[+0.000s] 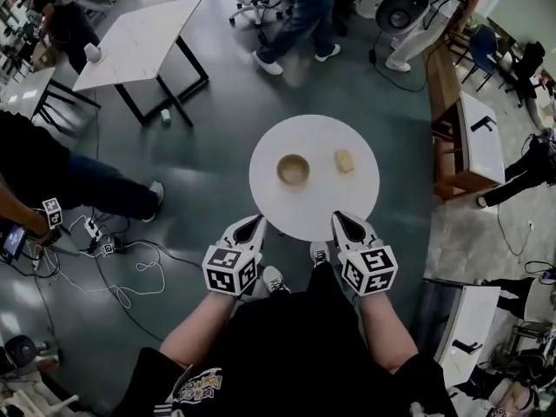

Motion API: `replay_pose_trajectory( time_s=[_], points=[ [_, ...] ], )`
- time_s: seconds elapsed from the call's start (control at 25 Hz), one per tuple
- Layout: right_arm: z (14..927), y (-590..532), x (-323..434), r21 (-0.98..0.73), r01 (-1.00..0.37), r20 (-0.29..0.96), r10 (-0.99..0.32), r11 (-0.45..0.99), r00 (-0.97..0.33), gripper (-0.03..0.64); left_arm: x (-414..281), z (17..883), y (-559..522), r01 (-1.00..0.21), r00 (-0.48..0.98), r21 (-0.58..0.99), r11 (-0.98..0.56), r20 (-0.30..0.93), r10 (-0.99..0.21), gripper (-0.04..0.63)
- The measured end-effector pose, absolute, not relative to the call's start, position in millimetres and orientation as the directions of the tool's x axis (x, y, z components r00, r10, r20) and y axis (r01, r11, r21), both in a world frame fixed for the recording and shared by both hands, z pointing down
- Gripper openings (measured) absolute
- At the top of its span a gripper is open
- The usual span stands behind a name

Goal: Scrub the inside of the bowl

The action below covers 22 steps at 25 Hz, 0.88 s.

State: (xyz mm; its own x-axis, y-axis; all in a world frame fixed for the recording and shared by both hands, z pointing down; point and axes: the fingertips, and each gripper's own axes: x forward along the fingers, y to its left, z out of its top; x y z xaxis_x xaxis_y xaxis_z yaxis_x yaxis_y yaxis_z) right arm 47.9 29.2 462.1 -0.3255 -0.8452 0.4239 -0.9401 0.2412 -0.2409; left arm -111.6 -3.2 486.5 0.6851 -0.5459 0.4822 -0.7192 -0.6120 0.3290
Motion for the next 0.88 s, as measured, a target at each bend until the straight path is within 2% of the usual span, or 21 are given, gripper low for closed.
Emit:
replay_pose_trajectory(
  time_s=[0.48,0.88],
  points=[
    [460.3,65.0,-13.4,-0.255,-0.925,0.429,-0.825,0.281,-0.368,0.021,-112.4,478.0,27.9,-0.646,0.749,0.354,-0.676,0.464,-0.473,0.006],
    [466.2,77.7,-29.3,-0.281,-0.912,0.438,-0.806,0.298,-0.398,0.021,-108.0,475.7,46.0,-0.611,0.774,0.361,-0.705,0.458,-0.437,0.006]
  ],
)
